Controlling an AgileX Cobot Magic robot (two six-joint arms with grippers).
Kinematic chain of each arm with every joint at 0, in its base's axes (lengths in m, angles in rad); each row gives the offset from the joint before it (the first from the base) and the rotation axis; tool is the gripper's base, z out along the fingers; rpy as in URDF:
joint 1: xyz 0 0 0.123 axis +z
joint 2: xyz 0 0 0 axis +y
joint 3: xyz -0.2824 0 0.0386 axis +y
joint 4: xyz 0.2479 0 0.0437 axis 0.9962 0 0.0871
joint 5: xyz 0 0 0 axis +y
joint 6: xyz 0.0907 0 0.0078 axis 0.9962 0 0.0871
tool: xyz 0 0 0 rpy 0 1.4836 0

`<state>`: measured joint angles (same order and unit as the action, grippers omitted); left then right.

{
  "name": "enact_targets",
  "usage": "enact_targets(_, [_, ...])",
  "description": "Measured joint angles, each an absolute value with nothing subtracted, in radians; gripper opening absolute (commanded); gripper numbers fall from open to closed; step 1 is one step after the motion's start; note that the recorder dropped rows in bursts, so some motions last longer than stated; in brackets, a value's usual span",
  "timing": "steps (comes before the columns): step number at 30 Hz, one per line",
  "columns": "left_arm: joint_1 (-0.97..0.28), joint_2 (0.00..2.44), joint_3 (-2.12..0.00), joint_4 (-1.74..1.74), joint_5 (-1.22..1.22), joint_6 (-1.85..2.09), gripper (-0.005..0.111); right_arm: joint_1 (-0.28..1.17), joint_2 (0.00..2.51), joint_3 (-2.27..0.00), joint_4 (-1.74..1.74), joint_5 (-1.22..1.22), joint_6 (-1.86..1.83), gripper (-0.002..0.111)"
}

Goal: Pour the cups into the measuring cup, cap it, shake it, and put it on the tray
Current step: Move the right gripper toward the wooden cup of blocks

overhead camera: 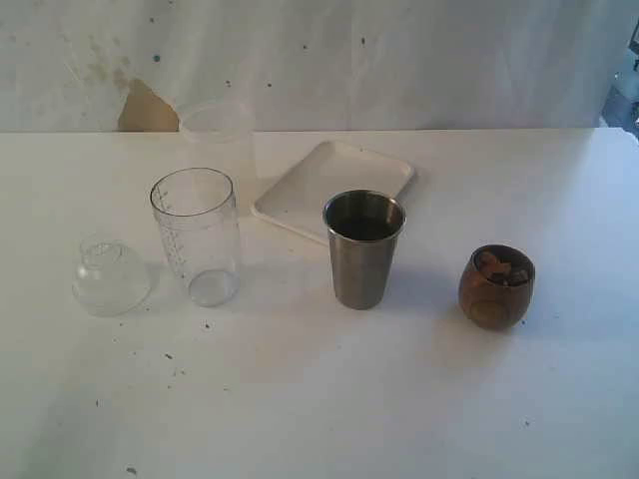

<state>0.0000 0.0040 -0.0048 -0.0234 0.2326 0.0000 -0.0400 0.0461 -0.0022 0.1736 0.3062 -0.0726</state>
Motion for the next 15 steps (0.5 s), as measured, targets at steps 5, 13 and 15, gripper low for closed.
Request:
enact_targets(5, [0.000,0.004,-0.005,-0.023,0.233,0.000,0.001,-0.040,0.046,-0.002,0.221,0.058,-0.053,0.000])
enact_targets(13, [0.000,0.004,-0.005,-0.023,0.233,0.000,0.001,-0.040,0.065,-0.002,0.200,-0.226,0.009,0.076])
enact_targets(15, [0.000,0.004,-0.005,-0.023,0.233,0.000,0.001,-0.040,0.115,-0.002,0.108,-0.285,0.100,0.105])
